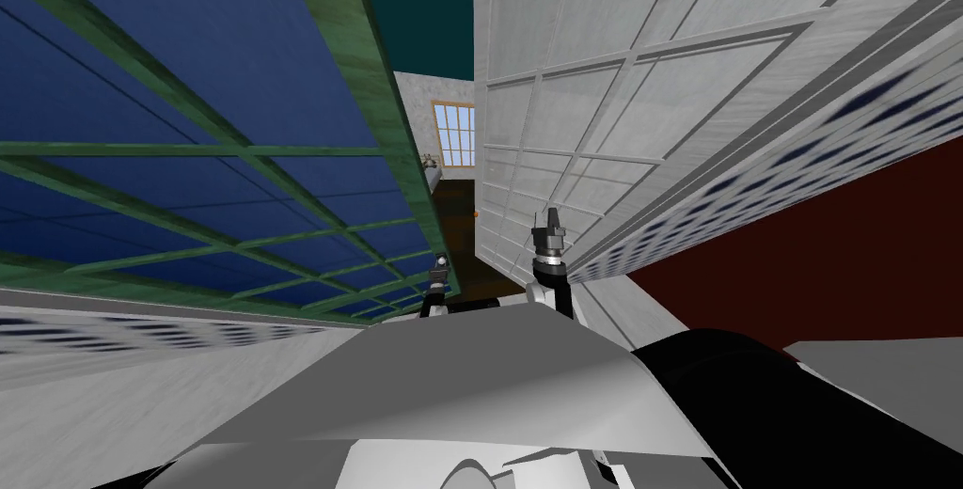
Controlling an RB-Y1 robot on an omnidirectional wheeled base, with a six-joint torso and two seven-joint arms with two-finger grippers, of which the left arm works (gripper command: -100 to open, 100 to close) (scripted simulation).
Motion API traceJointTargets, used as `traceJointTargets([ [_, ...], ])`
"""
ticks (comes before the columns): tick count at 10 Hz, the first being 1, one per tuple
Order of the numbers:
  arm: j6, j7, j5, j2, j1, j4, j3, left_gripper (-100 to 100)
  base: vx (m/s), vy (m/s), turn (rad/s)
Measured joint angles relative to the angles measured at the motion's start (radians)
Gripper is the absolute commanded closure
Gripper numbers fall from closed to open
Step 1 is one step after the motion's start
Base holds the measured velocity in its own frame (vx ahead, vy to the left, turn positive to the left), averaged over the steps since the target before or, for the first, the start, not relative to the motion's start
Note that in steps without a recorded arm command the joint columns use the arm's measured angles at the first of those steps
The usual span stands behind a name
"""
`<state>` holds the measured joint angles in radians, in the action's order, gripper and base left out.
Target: Push the door open
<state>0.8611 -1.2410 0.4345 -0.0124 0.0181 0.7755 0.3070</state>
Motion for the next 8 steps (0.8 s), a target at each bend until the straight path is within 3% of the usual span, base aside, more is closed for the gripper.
traceJointTargets([
  [1,-0.031,0.015,0.001,-0.006,0.029,0.057,-0.017,100,0.026,0.006,-0.069],
  [2,-0.036,0.016,0.001,-0.009,0.03,0.06,-0.026,100,0.023,0.002,0.015],
  [3,-0.014,0.01,0.0,-0.003,0.01,0.022,-0.03,100,0.021,-0.014,-0.151],
  [4,-0.017,0.014,0.0,-0.006,0.025,0.043,-0.044,100,0.02,-0.007,-0.069],
  [8,-0.012,0.012,0.004,-0.007,-0.001,0.015,-0.095,100,0.026,-0.005,-0.09],
])
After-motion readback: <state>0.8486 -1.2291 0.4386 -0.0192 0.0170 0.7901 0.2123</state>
